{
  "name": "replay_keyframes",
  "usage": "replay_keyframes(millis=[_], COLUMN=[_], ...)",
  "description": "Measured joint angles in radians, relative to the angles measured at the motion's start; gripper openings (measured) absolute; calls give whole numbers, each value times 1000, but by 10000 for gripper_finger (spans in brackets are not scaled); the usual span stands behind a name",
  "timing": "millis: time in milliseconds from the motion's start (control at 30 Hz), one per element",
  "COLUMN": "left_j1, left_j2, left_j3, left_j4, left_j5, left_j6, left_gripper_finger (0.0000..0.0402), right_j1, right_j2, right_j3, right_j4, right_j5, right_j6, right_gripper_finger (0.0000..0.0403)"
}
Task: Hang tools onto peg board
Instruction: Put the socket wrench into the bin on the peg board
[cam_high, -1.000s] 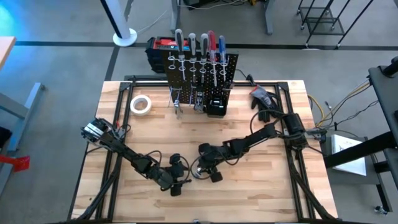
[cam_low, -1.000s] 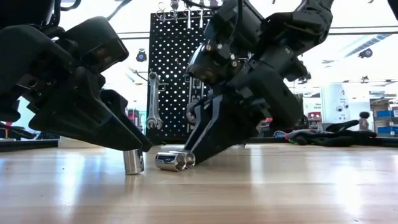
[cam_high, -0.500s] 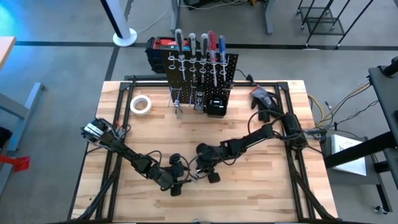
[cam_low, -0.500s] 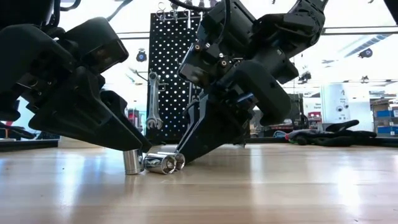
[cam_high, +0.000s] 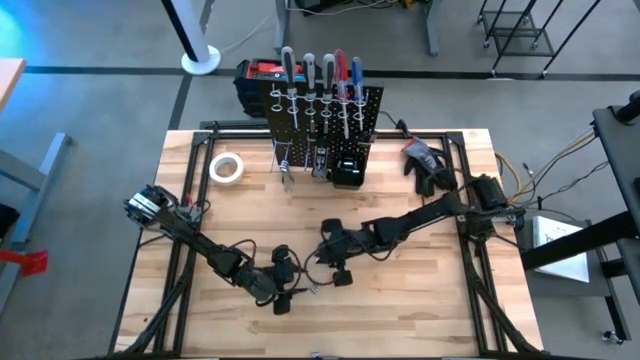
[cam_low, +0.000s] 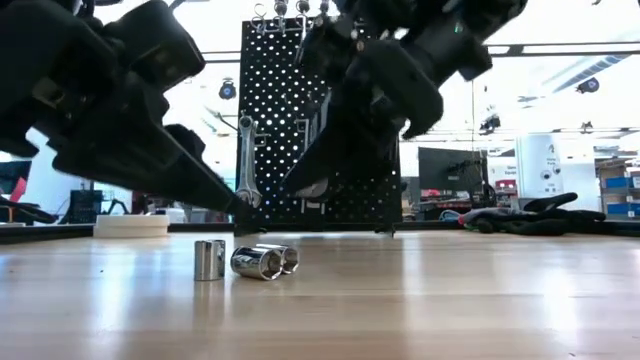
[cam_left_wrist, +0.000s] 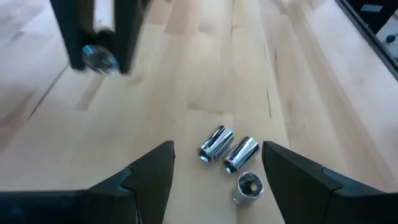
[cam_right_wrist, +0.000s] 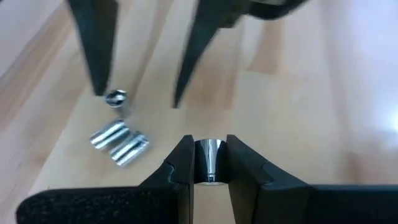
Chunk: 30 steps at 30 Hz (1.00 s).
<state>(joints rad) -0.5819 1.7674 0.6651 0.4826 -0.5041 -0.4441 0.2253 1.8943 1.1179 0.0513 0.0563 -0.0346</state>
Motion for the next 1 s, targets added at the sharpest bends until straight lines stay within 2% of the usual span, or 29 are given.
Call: replay_keyframes(millis=[333, 500, 767, 833, 1000], left_j1=[-2, -6, -12, -13, -13], left_j2=[-19, -19, -19, -19, -19], left_j3=[-2, -1, 1, 1, 2], left_j4=[-90, -99, -98, -98, -98], left_j5=[-35, -36, -35, -35, -26], left_j6=[-53, -67, -71, -71, -78], left_gripper_finger=[232, 232, 232, 232, 232], right_j1=[0, 0, -5, -16, -63], right_j2=[-137, -195, -254, -264, -270], right_j3=[-1, 0, 0, 1, 1], right_j4=[-90, -108, -124, -123, -129], right_j5=[133, 348, 823, 870, 880], right_j6=[-38, -55, -154, -182, -147], right_gripper_finger=[46, 46, 54, 58, 53])
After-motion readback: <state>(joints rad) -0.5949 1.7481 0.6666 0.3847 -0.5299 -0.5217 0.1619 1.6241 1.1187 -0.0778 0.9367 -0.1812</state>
